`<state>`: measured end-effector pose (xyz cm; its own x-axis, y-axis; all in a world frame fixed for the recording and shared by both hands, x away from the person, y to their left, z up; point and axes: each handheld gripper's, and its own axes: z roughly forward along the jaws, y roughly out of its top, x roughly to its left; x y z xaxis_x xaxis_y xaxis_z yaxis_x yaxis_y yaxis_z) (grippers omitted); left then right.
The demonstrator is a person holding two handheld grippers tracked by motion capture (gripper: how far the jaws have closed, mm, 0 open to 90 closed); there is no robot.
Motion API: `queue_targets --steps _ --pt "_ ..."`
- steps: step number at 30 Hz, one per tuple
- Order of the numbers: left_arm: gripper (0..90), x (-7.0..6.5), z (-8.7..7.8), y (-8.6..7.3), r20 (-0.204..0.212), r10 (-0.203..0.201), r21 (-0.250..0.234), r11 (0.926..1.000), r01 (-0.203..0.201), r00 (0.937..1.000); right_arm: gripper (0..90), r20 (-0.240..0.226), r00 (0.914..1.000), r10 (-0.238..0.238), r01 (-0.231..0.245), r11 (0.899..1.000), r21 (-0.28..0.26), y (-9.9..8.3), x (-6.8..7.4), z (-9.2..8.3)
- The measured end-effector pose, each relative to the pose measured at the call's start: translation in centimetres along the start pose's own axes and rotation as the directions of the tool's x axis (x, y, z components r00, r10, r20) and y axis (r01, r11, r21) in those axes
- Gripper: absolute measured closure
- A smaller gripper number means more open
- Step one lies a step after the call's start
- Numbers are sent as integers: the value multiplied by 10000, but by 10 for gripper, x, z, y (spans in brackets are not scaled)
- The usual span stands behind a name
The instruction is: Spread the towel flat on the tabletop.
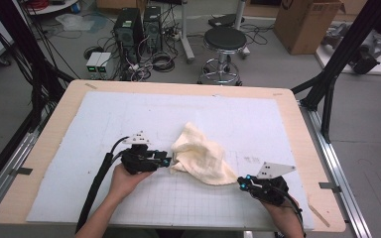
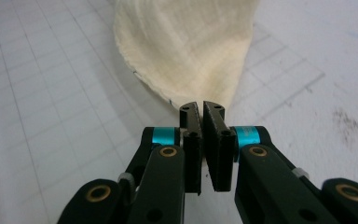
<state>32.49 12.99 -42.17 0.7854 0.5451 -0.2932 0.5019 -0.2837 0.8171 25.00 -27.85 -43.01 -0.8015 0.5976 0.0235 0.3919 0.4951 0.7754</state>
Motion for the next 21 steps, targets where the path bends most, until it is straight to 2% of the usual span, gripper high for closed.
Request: queue_targets --steps 2,4,5,7,9,12,13,15,16,18,19,21 --pt "631 -2 4 -1 -18 -44 13 10000 44 10000 861 60 10000 31 -32 10000 55 -3 0 -3" --pt "637 -2 9 -1 -37 -16 42 10000 16 10000 847 17 9999 150 -150 9998 -123 -5 0 -8" --pt "641 -2 11 0 -29 -107 -32 9999 107 9999 830 -131 9996 268 -271 9993 -243 -4 0 -8" --pt "643 0 14 3 -66 -162 -119 9998 161 9998 747 -142 9997 185 -189 9995 -256 -2 0 -5" --pt "641 2 14 6 -42 -348 -380 9987 346 9994 716 -416 9989 196 -210 9992 -334 0 1 -2" --pt "644 7 14 9 -203 -498 -710 9963 482 9986 663 -815 9965 189 -252 9967 -774 5 2 0" --pt "644 9 16 10 -238 -522 -631 9967 506 9984 658 -880 9960 175 -249 9962 -840 7 3 2" --pt "634 12 21 12 -253 -511 -447 9978 499 9984 637 -847 9964 83 -138 9978 -651 10 3 8" --pt "620 12 25 14 -54 -475 -292 9985 473 9989 627 -857 9963 72 -122 9982 -581 11 3 12" --pt "593 11 32 17 175 -241 -138 9996 243 9996 618 -913 9958 37 -81 9989 -473 13 3 19" --pt "589 11 36 18 269 -111 108 9999 108 9996 613 -866 9962 4 -38 9992 -391 13 2 22" --pt "564 11 43 21 27 175 573 9982 -176 9998 605 -763 9971 63 -78 9998 -188 13 0 25"
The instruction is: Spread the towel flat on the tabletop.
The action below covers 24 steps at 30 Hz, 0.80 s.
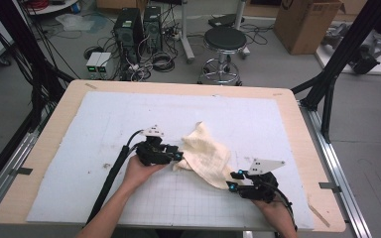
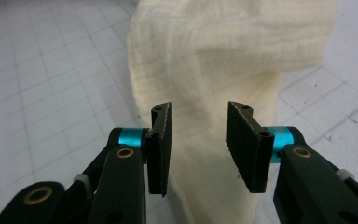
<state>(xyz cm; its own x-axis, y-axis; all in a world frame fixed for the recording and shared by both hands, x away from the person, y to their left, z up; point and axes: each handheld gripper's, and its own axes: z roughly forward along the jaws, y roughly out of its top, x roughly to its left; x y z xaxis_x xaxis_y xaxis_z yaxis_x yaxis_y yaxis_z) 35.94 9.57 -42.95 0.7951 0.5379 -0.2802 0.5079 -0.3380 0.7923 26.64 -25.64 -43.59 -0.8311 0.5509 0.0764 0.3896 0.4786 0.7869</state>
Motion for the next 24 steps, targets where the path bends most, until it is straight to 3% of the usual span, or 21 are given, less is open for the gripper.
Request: queue_targets --steps 3,7,13,18,24 --pt "562 3 10 -2 -121 -258 187 9995 261 9996 605 190 9998 73 -76 9999 143 -3 -4 1" --pt "607 3 17 -5 -371 -52 513 9987 71 9993 634 365 9993 -21 -3 9977 672 -6 -3 5" --pt "786 0 17 -4 -865 139 435 9990 -102 9962 766 400 9991 -114 87 9978 662 -6 -4 6" --pt "846 -2 8 -1 -1163 383 319 9989 -349 9925 880 112 9999 2 -10 9978 661 -5 -6 8" --pt "856 -9 -10 4 -1414 898 316 9958 -862 9859 889 -48 9999 149 -146 9985 532 -2 -6 7"
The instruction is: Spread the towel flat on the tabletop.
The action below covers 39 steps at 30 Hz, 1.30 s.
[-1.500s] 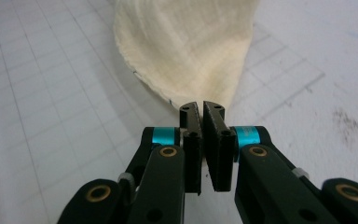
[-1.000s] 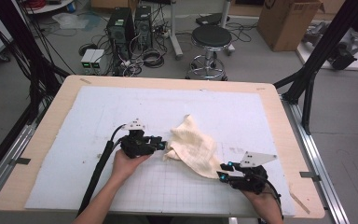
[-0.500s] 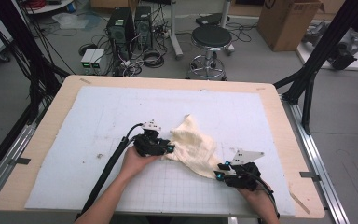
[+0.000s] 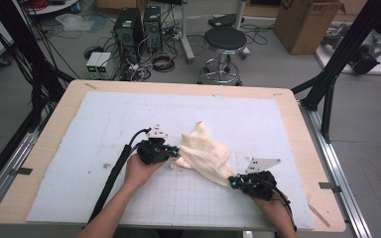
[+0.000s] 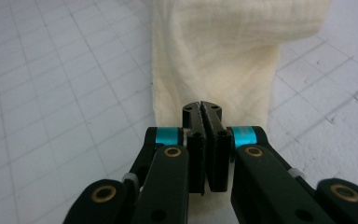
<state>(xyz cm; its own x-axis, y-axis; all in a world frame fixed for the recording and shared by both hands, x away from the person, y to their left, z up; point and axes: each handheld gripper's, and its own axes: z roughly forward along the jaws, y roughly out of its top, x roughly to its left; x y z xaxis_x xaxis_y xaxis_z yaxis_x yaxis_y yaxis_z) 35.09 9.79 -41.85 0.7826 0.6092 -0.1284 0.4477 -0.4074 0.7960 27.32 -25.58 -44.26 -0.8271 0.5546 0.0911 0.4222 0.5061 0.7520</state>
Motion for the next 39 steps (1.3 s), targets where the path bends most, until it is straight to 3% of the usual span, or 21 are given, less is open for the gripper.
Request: queue_targets --steps 6,10,17,23,28,31,34,39 --pt "856 -3 -29 1 -254 301 -286 9991 -309 9992 890 -190 9998 -111 102 9990 -441 10 6 -3" --pt "856 -6 -54 -9 -340 419 -377 9984 -432 9985 890 -485 9986 -191 150 9964 -829 17 11 -5" --pt "855 -18 -98 -47 -651 434 -182 9988 -447 9969 890 -1046 9910 -837 740 9929 -928 31 33 3" --pt "855 -29 -117 -82 -656 127 107 9999 -120 9978 890 -1518 9799 -1298 1184 9896 -815 38 54 9" --pt "855 -47 -127 -98 -729 454 212 9988 -439 9963 889 -1821 9708 -1560 1494 9875 -494 38 67 14" --pt "837 -52 -127 -103 -492 560 335 9980 -544 9972 888 -1917 9692 -1548 1535 9879 -215 34 69 18" --pt "681 -51 -127 -104 24 545 233 9982 -546 9985 818 -2076 9680 -1412 1388 9900 -262 31 69 20" --pt "576 -42 -126 -92 566 245 -261 9994 -231 9981 686 -1935 9731 -1247 1091 9900 -896 34 65 8"
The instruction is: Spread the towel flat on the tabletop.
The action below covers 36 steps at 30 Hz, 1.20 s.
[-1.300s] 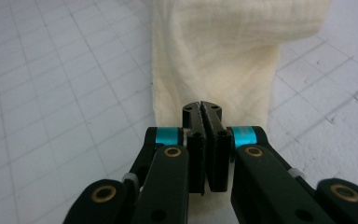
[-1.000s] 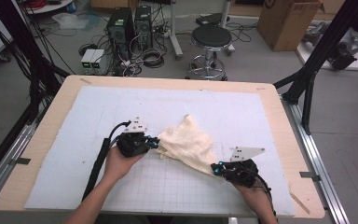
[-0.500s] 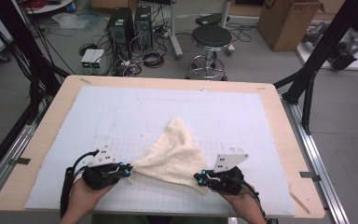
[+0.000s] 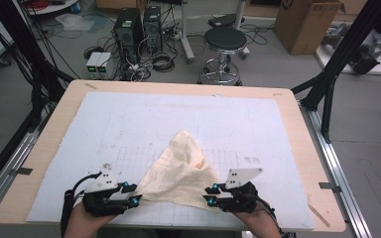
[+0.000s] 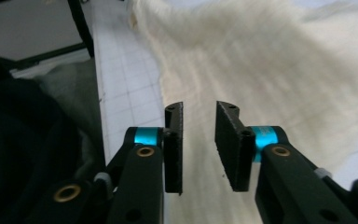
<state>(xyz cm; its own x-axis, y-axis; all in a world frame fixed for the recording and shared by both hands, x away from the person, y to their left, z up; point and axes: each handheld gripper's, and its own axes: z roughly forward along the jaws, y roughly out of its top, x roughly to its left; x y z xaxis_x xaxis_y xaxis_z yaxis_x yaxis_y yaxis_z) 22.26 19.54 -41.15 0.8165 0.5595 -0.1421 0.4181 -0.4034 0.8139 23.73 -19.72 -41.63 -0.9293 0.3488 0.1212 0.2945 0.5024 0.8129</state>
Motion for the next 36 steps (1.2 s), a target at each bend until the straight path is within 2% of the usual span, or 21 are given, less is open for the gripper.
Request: queue_targets --steps 3,4,5,9,10,12,13,15,16,20,24,25,27,30,32,33,36 --pt "548 10 10 17 325 -79 -141 9999 83 9994 644 348 9991 256 -242 9989 -389 3 -7 -8" --pt "545 14 16 25 460 -171 -344 9992 186 9988 636 544 9979 339 -309 9980 -542 4 -11 -10" --pt "544 16 20 30 438 -159 -402 9990 176 9989 632 706 9966 424 -377 9970 -675 5 -16 -12" --pt "544 29 44 56 1 283 -332 9991 -282 9996 613 1099 9920 621 -528 9950 -853 9 -30 -12" --pt "546 33 51 62 -128 304 -271 9992 -307 9995 610 1121 9910 726 -627 9940 -899 10 -33 -11" --pt "575 41 64 73 -92 257 -405 9988 -261 9996 605 1300 9880 830 -712 9932 -924 10 -42 -9" --pt "613 45 70 78 -212 327 -296 9990 -333 9992 605 1321 9873 885 -764 9926 -943 10 -44 -9" --pt "613 53 84 88 -393 504 131 9987 -499 9980 604 1449 9845 988 -848 9914 -1000 9 -51 -8" --pt "613 57 93 94 -437 468 323 9984 -454 9979 603 1492 9829 1079 -937 9906 -994 9 -52 -8" --pt "638 69 114 106 -562 218 441 9988 -193 9982 587 1678 9783 1213 -1029 9881 -1142 8 -60 -9" --pt "633 75 137 114 -694 94 718 9974 -44 9975 569 1792 9743 1362 -1153 9858 -1224 6 -65 -10" --pt "627 78 144 115 -825 56 1004 9949 28 9966 568 1770 9742 1397 -1187 9852 -1239 6 -65 -10" --pt "616 83 153 114 -908 -98 1283 9915 214 9958 568 1748 9748 1385 -1172 9850 -1267 6 -65 -10" --pt "609 86 162 110 -770 -405 1565 9863 522 9962 564 1668 9764 1371 -1161 9847 -1297 6 -65 -10" --pt "609 85 168 106 -848 -181 1997 9792 348 9962 562 1707 9760 1351 -1139 9852 -1283 6 -65 -9" --pt "613 83 168 106 -969 -17 1932 9809 205 9953 560 1674 9762 1378 -1175 9851 -1259 6 -65 -9" --pt "717 77 170 106 -1381 525 2022 9791 -238 9890 555 1718 9755 1373 -1156 9847 -1308 6 -66 -10"
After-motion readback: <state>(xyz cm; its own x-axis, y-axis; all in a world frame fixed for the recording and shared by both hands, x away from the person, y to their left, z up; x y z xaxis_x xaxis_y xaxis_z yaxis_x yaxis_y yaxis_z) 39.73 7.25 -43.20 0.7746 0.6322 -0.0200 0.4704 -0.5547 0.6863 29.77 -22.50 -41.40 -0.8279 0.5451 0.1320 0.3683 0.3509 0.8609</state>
